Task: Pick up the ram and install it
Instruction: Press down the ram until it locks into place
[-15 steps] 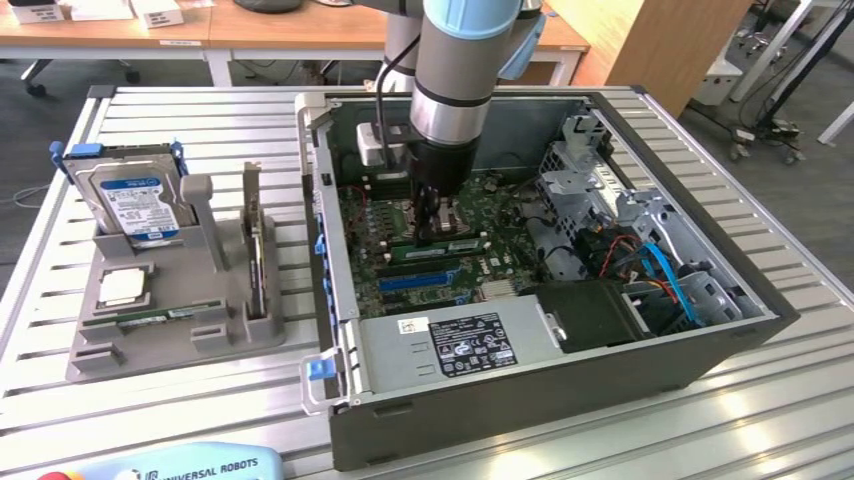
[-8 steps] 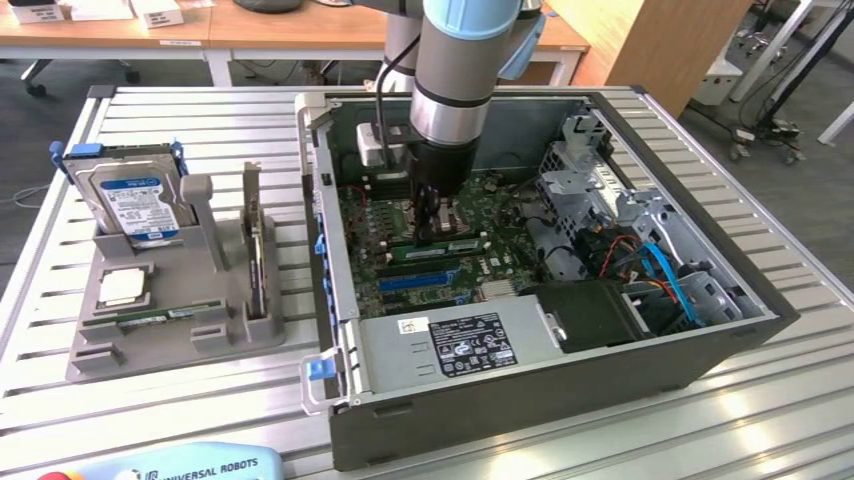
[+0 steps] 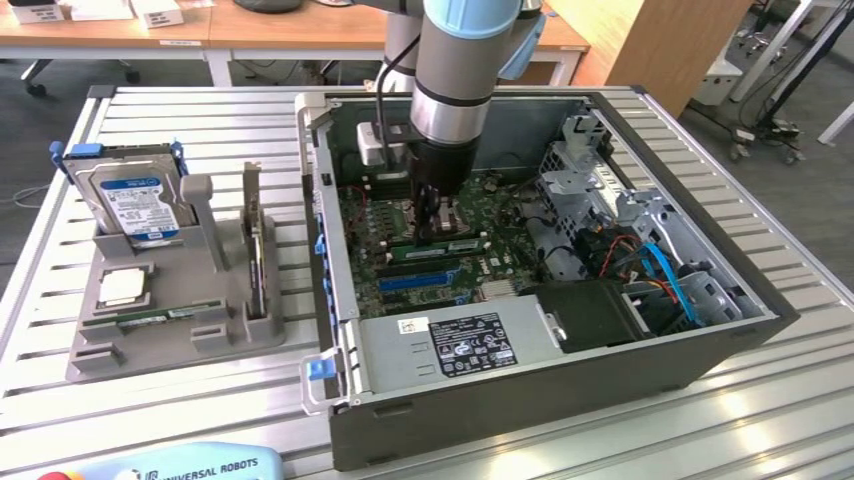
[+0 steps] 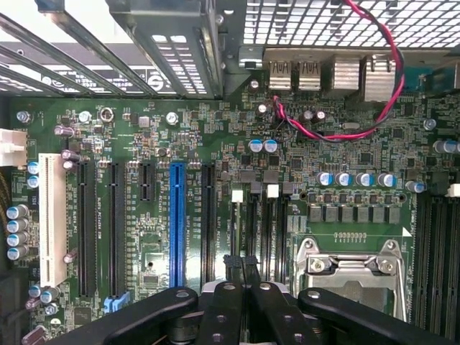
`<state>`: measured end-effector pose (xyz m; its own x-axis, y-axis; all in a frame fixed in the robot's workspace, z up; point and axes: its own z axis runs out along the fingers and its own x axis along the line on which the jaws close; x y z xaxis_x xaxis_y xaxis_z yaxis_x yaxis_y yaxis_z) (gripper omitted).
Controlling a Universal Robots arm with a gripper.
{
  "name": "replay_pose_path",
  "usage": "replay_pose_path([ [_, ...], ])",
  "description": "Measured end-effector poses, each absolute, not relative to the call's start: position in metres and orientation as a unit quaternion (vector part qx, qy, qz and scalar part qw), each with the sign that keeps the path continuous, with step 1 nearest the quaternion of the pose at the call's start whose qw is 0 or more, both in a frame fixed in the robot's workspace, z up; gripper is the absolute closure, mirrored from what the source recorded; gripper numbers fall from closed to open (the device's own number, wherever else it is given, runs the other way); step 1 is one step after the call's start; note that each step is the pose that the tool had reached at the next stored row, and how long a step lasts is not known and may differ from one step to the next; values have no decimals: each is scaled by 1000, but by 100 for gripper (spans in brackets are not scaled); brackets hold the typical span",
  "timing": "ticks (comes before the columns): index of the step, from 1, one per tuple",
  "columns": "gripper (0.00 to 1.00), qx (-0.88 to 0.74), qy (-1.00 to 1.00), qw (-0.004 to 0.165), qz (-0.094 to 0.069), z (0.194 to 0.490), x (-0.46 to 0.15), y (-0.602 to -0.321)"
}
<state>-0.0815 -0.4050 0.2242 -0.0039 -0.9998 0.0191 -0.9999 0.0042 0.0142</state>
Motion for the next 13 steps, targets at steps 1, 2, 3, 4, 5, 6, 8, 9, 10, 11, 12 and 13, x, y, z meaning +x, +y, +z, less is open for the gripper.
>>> replay_pose_path([
  [1,90,706,-708,12,2,227,-82,-405],
  [2,90,706,-708,13,2,229,-82,-405],
  [3,90,706,-709,13,2,231,-82,-405],
  [4,90,706,-709,13,2,234,-82,-405],
  [5,90,706,-708,13,2,236,-82,-405],
  [6,90,706,-708,13,2,238,-82,-405],
  [8,90,706,-709,13,2,242,-82,-405],
  [9,90,706,-709,13,2,243,-82,-405],
  [10,90,706,-708,13,2,244,-82,-405],
  [11,90,706,-708,13,2,244,-82,-405],
  [12,90,706,-708,13,2,244,-82,-405],
  [13,90,706,-708,13,2,244,-82,-405],
])
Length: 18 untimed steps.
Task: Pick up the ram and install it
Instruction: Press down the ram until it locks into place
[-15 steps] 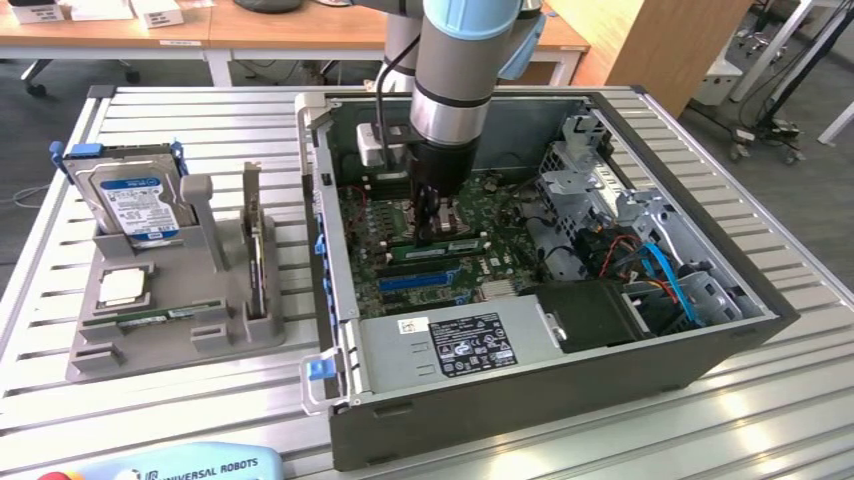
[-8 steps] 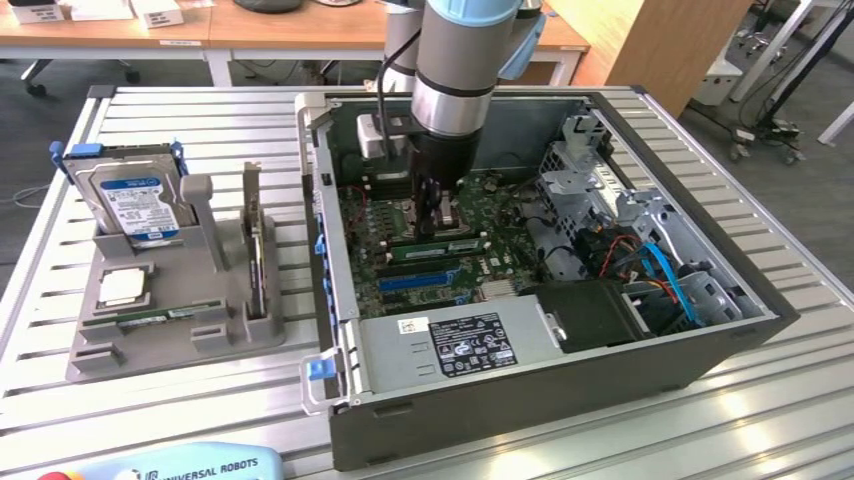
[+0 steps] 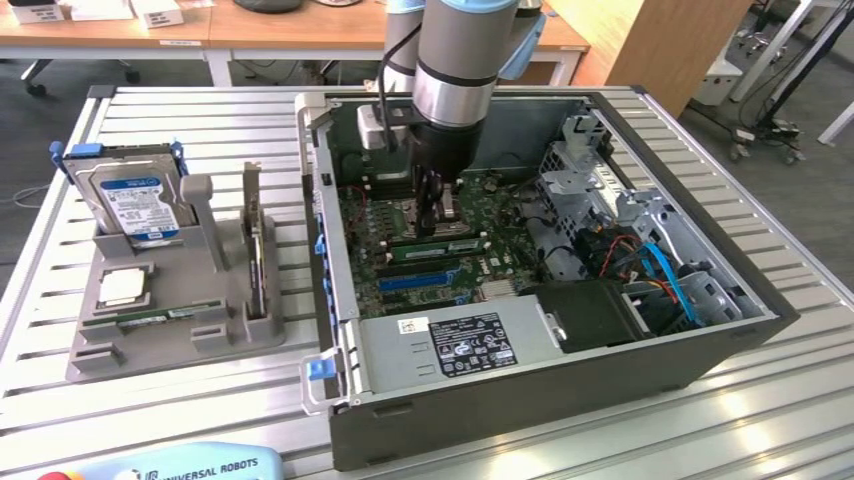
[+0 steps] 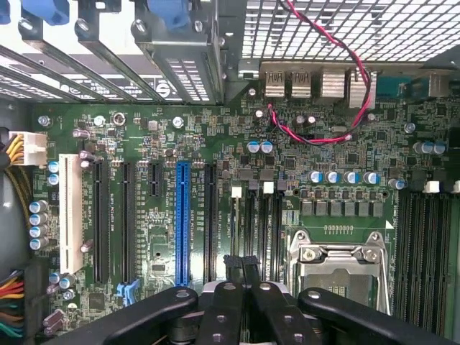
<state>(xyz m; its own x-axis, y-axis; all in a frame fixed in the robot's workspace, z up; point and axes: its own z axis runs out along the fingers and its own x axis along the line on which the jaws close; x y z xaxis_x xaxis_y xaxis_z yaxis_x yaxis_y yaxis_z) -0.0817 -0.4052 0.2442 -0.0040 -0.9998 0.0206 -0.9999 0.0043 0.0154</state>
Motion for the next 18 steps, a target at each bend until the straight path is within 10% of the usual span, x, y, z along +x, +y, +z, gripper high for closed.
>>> replay_pose_path([
  [18,90,706,-709,13,2,244,-55,-405],
])
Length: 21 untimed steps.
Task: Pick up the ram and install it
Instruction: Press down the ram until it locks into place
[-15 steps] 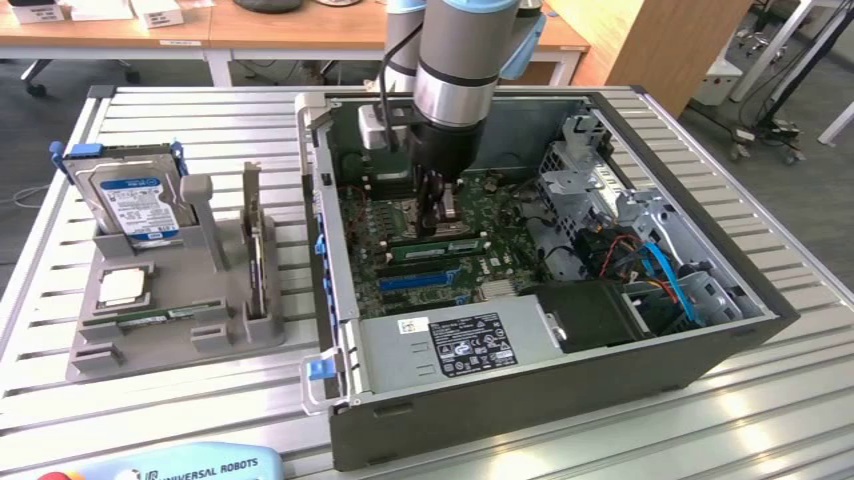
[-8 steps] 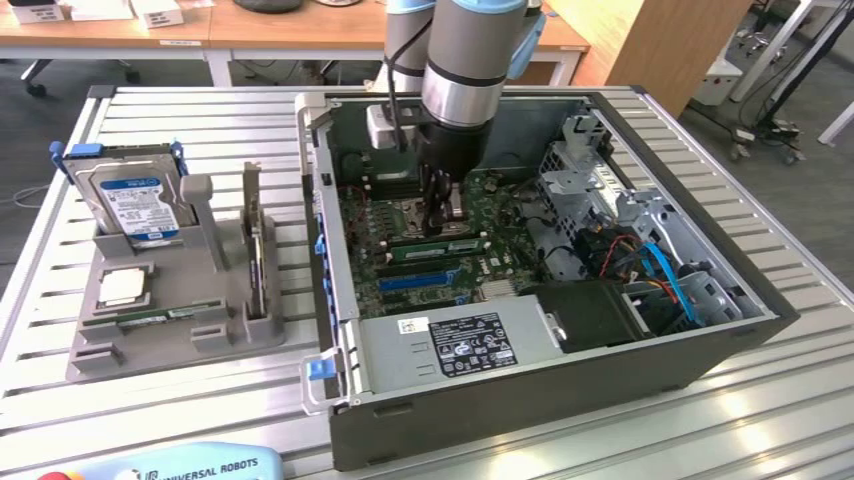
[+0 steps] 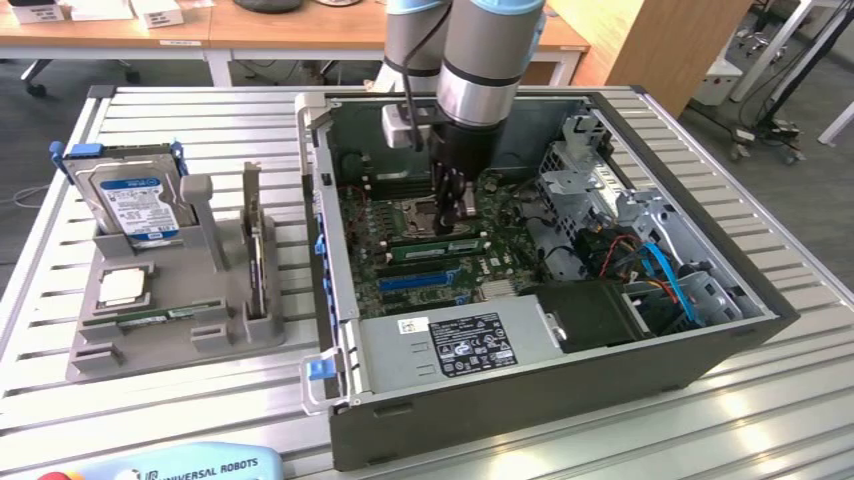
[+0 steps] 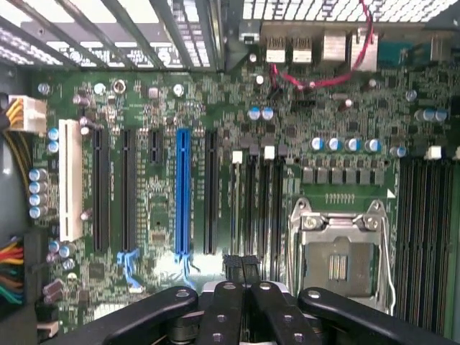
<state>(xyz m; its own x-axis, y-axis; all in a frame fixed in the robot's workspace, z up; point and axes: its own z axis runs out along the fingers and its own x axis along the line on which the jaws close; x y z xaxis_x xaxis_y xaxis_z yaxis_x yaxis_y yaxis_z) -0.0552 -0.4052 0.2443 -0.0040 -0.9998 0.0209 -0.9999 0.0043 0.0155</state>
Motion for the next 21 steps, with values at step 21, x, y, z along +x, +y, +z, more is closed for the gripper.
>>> replay_pose_path([
  [21,90,705,-709,13,2,244,-47,-405],
])
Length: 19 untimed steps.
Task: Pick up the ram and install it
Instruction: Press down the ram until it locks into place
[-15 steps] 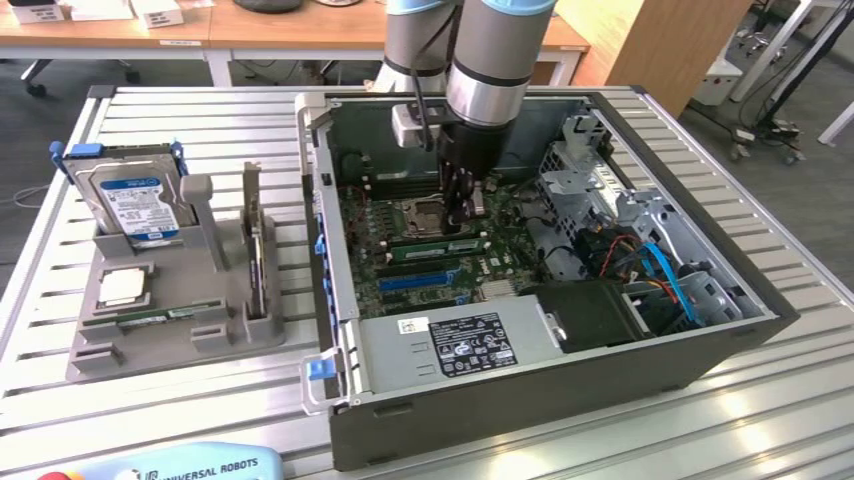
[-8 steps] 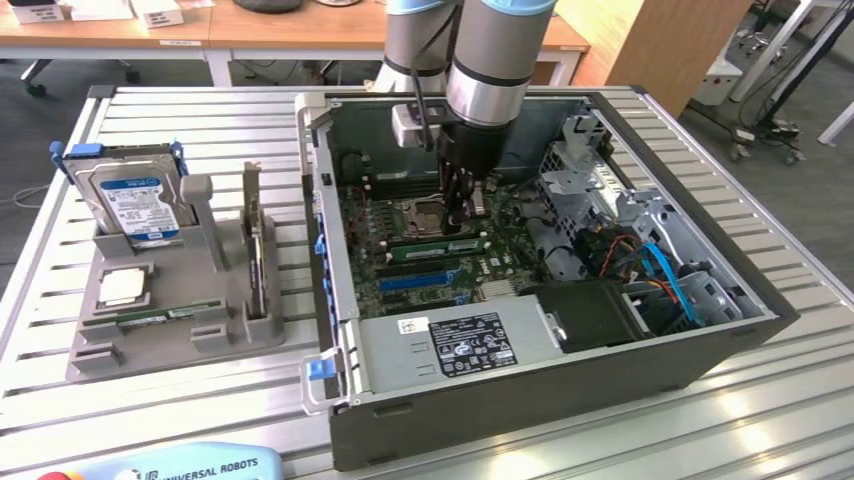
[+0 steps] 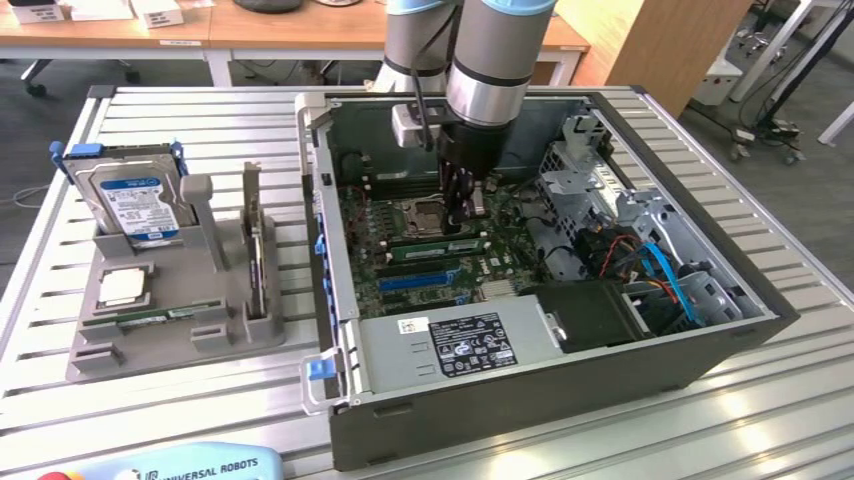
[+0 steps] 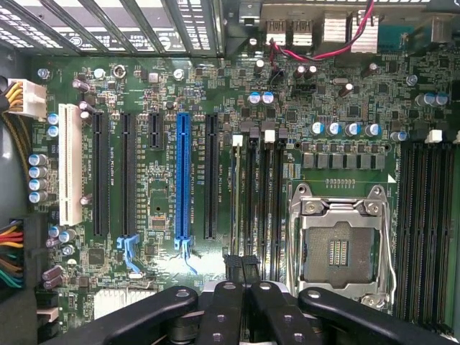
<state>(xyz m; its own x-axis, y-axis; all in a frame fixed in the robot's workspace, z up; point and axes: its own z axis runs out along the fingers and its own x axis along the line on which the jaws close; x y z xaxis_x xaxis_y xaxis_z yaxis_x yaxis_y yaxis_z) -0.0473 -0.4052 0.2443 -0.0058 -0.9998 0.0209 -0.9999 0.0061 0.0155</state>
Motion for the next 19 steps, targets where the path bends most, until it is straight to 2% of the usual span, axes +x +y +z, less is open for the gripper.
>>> replay_pose_path([
  [19,90,612,-791,13,0,243,-47,-405],
])
